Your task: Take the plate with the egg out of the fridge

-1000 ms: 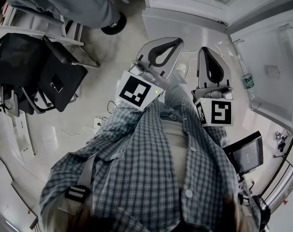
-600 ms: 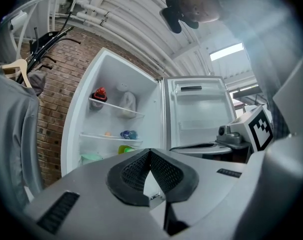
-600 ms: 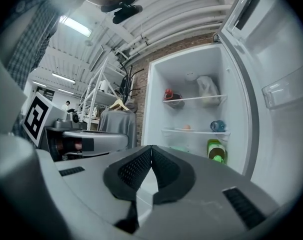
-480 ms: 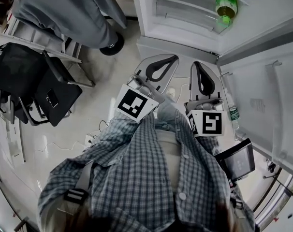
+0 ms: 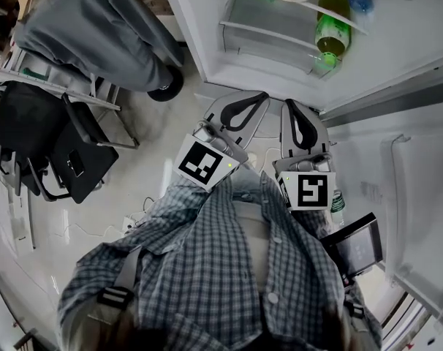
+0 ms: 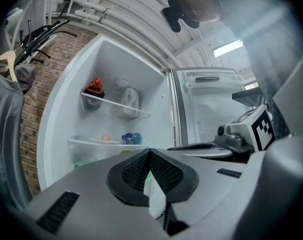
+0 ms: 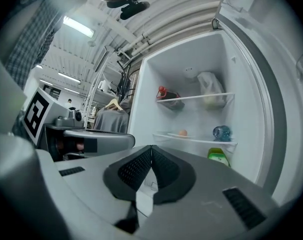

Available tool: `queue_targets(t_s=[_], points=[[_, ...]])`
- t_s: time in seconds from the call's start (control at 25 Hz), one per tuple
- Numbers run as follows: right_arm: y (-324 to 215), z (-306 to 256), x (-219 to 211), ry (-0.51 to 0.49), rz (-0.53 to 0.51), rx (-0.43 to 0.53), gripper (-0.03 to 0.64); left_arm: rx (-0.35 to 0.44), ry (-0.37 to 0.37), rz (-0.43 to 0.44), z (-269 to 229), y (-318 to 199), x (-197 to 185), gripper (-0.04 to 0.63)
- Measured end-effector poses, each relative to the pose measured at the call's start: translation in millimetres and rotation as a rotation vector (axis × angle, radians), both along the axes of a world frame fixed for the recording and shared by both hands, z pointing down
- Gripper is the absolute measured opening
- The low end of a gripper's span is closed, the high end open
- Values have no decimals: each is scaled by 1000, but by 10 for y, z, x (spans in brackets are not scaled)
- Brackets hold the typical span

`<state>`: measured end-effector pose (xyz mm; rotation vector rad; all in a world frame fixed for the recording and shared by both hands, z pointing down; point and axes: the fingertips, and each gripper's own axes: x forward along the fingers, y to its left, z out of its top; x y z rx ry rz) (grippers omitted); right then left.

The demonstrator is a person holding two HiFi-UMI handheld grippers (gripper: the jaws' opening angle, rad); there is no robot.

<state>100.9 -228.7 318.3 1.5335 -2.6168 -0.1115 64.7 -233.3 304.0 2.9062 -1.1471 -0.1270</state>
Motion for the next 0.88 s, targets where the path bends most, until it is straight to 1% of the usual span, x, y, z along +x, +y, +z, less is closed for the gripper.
queue_targets(t_s=[0.08, 0.24, 0.32, 0.4, 0.52, 0.6, 0.72, 0.88], points=[[-125, -3, 73, -11, 1, -2, 6, -8, -2, 2, 3, -133, 90, 6], [-299, 30, 251, 12, 10, -22, 6, -16, -8, 9, -36, -331, 251, 6], [-416, 26, 300, 8, 21, -19, 6, -5, -11, 13, -61, -434, 299, 6], [-533, -6, 270, -1, 24, -4, 6, 14, -18, 15, -61, -549, 294, 6], [-671, -76, 184, -6, 27, 18, 6, 16, -11, 20, -73, -692, 264, 6], [-702, -129, 221, -1, 36, 30, 6, 30, -16, 24, -98, -715, 306, 6], [-819, -140, 244, 32, 43, 35, 6, 48, -10, 23, -143, -811, 316, 6], [-1227, -60, -23, 162, 47, 30, 6, 38, -5, 7, -72, -1194, 17, 6]])
